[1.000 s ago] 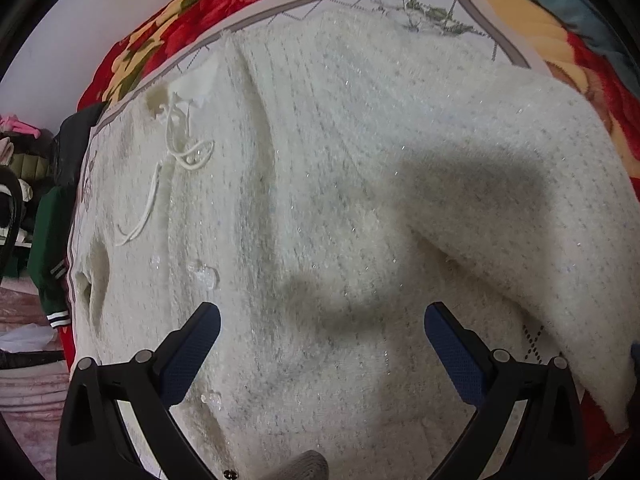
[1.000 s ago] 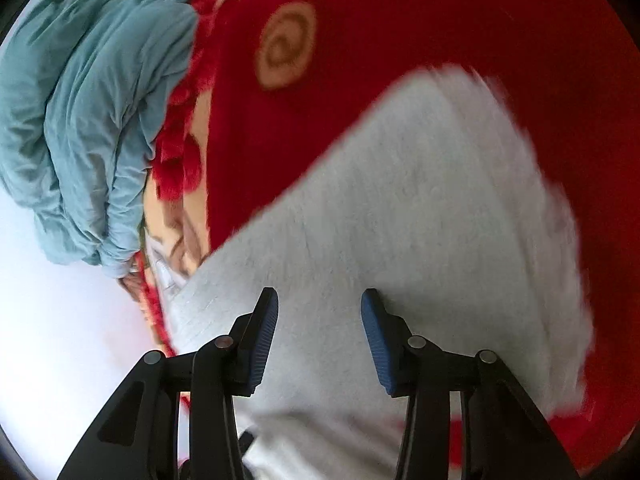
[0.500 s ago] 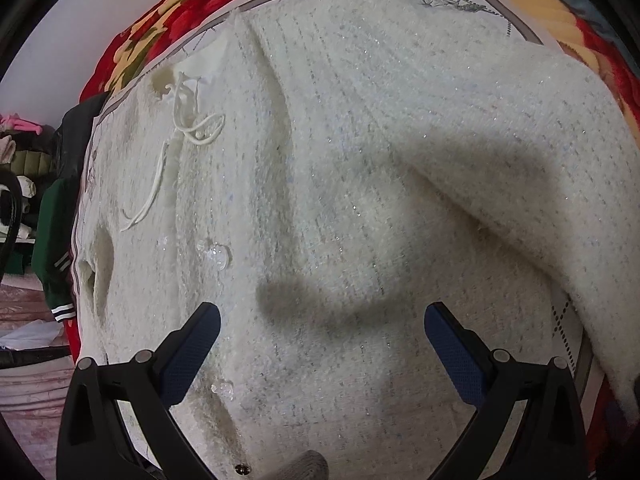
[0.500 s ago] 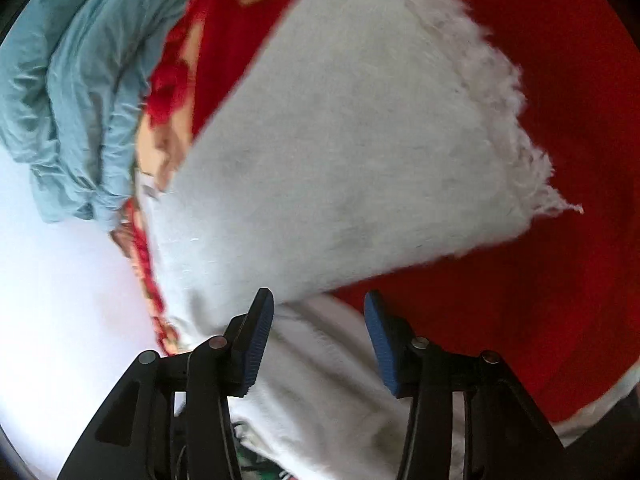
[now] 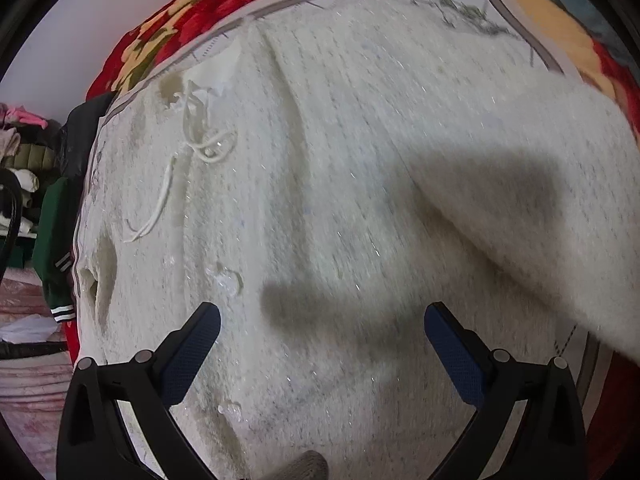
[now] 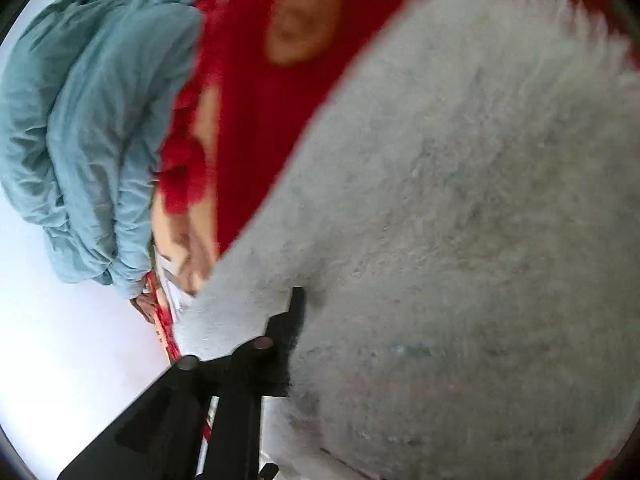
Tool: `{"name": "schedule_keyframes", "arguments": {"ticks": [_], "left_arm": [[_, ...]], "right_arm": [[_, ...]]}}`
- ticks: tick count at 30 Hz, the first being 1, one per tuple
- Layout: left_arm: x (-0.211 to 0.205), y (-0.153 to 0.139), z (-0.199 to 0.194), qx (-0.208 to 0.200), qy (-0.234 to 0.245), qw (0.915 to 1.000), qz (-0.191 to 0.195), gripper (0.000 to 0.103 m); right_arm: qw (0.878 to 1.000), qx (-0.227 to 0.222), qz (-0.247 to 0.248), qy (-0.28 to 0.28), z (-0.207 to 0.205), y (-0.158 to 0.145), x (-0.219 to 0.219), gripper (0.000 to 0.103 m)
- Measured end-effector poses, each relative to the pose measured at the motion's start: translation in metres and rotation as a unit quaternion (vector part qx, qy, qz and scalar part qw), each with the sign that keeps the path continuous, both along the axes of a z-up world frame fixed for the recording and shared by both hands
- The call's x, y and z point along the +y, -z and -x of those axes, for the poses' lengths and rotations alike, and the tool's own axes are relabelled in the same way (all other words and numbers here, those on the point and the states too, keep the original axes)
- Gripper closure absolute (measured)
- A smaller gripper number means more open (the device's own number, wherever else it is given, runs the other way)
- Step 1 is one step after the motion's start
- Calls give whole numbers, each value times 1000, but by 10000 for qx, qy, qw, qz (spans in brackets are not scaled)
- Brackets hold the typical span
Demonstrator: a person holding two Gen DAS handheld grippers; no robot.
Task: Fold large clothes
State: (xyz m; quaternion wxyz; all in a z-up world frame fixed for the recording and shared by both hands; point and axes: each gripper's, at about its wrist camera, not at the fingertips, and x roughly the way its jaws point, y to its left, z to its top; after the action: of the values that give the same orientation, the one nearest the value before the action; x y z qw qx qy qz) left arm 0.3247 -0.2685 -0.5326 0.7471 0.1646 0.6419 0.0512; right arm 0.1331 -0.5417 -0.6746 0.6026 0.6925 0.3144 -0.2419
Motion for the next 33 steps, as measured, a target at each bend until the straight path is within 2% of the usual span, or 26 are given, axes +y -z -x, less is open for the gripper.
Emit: {"name": "schedule_keyframes", "arguments": {"ticks": [4, 8, 12, 13, 16, 17, 18, 19, 20, 21, 24, 25, 27, 29, 30, 31, 32, 33], "left_arm": [[16, -15, -7, -183, -202, 9996, 119, 0], [46, -35, -11, -279, -557, 9976, 302, 0], [90, -57, -10, -451, -947, 9937, 398, 0], [105, -62, -9, -488, -1084, 9920, 416, 0], [151, -71, -7, -620, -1484, 9863, 372, 0], [167, -71, -6, -662, -1627, 9839, 327, 0], [189, -71, -5, -711, -1812, 9805, 267, 0], [209, -68, -4, -747, -1977, 9772, 202, 0], [224, -66, -3, -757, -2101, 9746, 150, 0], [242, -61, -1, -753, -2266, 9710, 111, 0], [298, -40, 4, -731, -2736, 9590, -87, 0], [317, -32, 7, -707, -2879, 9549, -154, 0], [347, -18, 13, -671, -3126, 9471, -271, 0], [374, -5, 22, -612, -3356, 9394, -342, 0], [387, 1, 27, -573, -3471, 9354, -353, 0], [395, 2, 31, -543, -3546, 9328, -346, 0], [404, 4, 37, -518, -3649, 9290, -331, 0], [412, 4, 43, -515, -3747, 9253, -271, 0]], "right_arm": [[9959, -111, 770, -472, -28, -56, -1, 92], [9813, -305, 1509, -1159, -74, -121, 16, 92], [9517, -488, 2125, -2160, -136, -179, 64, 92], [9418, -533, 2259, -2431, -143, -189, 82, 93], [9027, -600, 2662, -3326, -200, -212, 148, 93], [8830, -618, 2824, -3699, -223, -217, 181, 93], [8699, -627, 2907, -3935, -226, -217, 202, 93], [8518, -628, 3002, -4248, -244, -216, 231, 93], [8280, -647, 3118, -4615, -264, -212, 269, 93], [8110, -655, 3201, -4853, -264, -207, 294, 93], [7385, -600, 3483, -5742, -292, -183, 392, 93], [7033, -533, 3595, -6109, -301, -169, 432, 93], [6572, -420, 3744, -6528, -300, -146, 484, 93], [6009, -81, 3859, -7000, -304, -112, 538, 93], [5767, 106, 3866, -7196, -295, -94, 559, 91], [5574, 279, 3752, -7401, -292, -76, 578, 85], [5442, 454, 3519, -7602, -289, -60, 593, 82], [5442, 462, 3309, -7696, -284, -53, 601, 72]]}}
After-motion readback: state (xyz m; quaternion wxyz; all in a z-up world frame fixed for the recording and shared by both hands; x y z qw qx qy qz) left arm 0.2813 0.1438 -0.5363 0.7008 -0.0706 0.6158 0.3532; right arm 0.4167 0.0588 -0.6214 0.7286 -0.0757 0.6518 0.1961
